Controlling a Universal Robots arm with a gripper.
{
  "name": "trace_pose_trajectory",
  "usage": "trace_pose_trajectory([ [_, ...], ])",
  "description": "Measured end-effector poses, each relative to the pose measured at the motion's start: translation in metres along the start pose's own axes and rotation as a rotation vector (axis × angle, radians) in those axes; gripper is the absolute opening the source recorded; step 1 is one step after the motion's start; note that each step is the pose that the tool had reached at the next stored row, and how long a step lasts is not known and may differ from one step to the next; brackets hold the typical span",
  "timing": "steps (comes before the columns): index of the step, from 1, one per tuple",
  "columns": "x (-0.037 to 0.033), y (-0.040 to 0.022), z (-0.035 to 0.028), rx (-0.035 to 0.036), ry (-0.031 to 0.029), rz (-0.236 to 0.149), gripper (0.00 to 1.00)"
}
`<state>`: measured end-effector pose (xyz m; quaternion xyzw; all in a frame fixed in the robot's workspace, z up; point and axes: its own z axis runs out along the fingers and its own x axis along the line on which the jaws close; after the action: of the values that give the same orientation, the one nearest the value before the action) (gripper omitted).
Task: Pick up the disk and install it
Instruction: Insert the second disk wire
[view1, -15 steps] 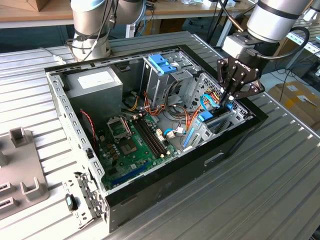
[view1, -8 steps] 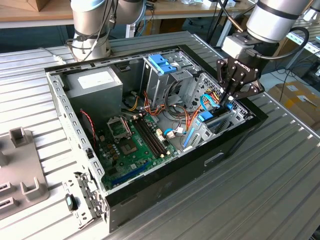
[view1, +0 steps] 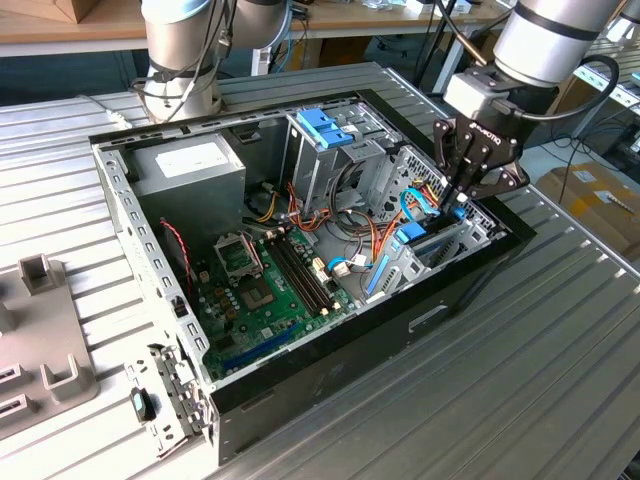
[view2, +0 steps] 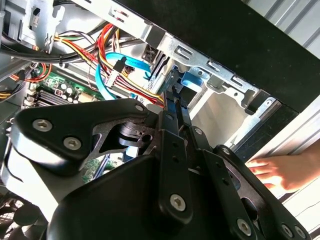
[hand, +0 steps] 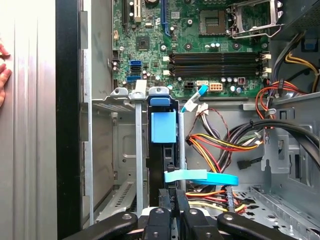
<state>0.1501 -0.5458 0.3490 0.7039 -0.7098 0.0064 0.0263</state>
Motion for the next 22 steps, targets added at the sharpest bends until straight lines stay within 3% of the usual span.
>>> trace_pose_trajectory([
  [14,-0.0001,-0.0001,0.0028,0.0000,-0.0001,0.000,0.16],
  [22,-0.0001,0.0000,0.0009,0.0000,-0.0004,0.000,0.16],
])
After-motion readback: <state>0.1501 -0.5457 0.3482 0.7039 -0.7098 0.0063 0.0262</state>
